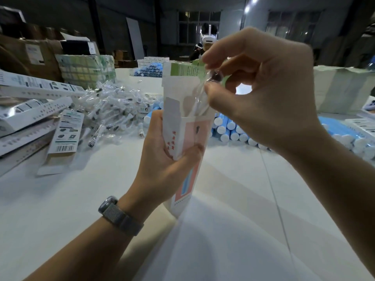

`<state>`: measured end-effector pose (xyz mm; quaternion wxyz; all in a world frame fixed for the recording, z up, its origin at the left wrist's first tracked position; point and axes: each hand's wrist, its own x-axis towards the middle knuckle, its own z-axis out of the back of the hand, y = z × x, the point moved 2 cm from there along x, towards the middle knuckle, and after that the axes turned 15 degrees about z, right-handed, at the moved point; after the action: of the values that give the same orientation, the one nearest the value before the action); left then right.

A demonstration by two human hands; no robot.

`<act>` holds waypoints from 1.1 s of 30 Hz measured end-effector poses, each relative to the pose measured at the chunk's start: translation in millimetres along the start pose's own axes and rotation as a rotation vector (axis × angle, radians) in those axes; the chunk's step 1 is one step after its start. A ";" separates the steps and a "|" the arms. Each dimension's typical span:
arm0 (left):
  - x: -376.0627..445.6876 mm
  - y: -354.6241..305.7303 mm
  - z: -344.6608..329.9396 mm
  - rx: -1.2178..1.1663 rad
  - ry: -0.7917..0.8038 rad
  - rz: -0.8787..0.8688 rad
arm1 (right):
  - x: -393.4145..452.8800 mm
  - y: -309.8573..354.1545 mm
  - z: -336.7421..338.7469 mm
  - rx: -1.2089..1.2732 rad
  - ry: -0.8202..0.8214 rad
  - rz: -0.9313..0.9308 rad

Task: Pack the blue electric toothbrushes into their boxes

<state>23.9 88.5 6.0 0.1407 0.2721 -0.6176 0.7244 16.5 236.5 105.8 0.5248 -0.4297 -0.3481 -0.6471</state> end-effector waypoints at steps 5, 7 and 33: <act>0.0 1.6 -1.9 0.005 0.003 -0.007 | -0.6 -0.1 -1.3 0.010 0.079 -0.044; -0.4 1.9 -2.6 0.008 0.009 -0.009 | -2.6 -0.5 -4.4 0.052 0.103 -0.071; 2.7 16.9 -4.1 -0.026 0.060 -0.150 | -37.7 -23.6 -36.7 0.132 -0.013 -0.088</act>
<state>11.7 88.9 -6.6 0.2167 0.2939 -0.6004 0.7114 -10.6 222.6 56.8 0.5209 -0.3827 -0.4120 -0.6422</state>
